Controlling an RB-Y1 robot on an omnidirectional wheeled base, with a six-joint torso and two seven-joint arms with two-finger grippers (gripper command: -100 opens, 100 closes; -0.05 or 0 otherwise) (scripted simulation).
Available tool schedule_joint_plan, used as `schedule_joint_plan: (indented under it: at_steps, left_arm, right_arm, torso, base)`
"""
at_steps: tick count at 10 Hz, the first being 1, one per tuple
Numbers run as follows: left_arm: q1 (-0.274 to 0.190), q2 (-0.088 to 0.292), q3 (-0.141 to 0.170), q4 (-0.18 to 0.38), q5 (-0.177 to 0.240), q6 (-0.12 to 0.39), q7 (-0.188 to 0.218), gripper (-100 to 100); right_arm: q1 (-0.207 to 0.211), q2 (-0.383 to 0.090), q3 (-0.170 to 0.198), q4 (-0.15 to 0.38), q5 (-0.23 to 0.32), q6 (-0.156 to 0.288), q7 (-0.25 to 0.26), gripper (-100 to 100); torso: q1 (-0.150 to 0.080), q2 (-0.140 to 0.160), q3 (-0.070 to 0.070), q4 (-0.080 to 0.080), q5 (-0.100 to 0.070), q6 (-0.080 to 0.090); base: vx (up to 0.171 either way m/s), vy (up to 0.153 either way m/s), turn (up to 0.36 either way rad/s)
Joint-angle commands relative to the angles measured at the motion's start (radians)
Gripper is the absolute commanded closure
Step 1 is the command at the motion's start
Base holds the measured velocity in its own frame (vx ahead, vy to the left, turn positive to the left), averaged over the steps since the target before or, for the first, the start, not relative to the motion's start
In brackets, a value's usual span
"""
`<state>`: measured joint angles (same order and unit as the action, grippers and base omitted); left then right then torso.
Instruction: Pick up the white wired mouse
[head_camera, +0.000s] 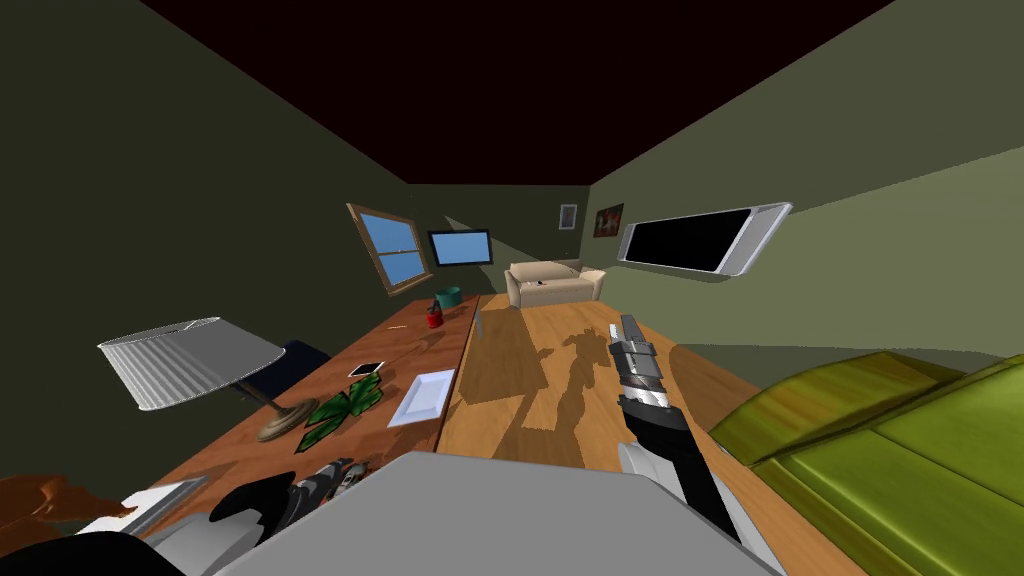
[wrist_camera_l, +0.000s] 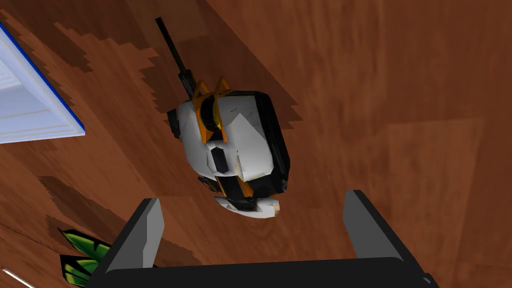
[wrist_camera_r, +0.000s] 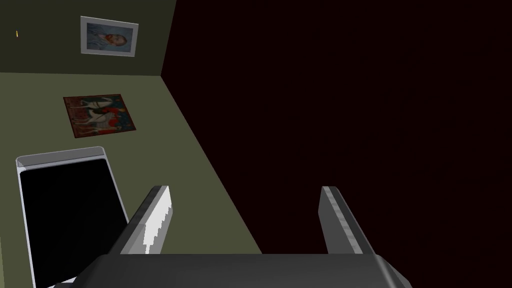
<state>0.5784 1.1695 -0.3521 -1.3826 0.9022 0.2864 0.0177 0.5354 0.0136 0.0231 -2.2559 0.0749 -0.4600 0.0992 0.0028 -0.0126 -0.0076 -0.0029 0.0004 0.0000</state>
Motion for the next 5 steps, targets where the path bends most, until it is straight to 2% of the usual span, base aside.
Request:
schedule_joint_plan:
  at_steps: [1,2,3,4,5]
  left_arm:
    - [0.01,0.007,-0.015,0.028,0.024,0.008,0.015,-100]
    - [0.008,0.007,-0.008,0.014,0.015,0.004,0.009,-100]
    - [0.009,0.007,-0.009,0.016,0.017,0.005,0.011,0]
    - [-0.003,-0.026,-0.01,0.041,-0.004,0.0,0.007,-100]
    - [-0.009,-0.043,-0.011,0.054,-0.014,-0.002,0.005,-100]
  right_arm:
    - [0.0,0.0,0.0,0.0,0.0,0.0,0.0,0]
    - [0.0,0.0,0.0,0.0,0.0,0.0,0.0,0]
    - [0.0,0.0,0.0,0.0,0.0,0.0,0.0,0]
    - [0.0,0.0,0.0,0.0,0.0,0.0,0.0,0]
    - [0.0,0.0,0.0,0.0,0.0,0.0,0.0,0]
  torso:
    - [0.0,0.0,0.0,0.0,0.0,0.0]
    - [0.0,0.001,0.0,0.0,0.0,0.0]
    - [-0.001,0.006,0.003,0.001,0.0,0.0]
    - [-0.002,0.011,0.006,0.002,0.0,0.0]
    - [-0.001,0.012,0.007,0.003,0.0,0.0]
  base:
    - [0.187,0.041,-0.007]
    - [0.083,0.021,-0.002]
    - [0.016,0.004,-0.002]
    - [0.015,0.028,-0.036]
    - [0.014,0.04,-0.045]
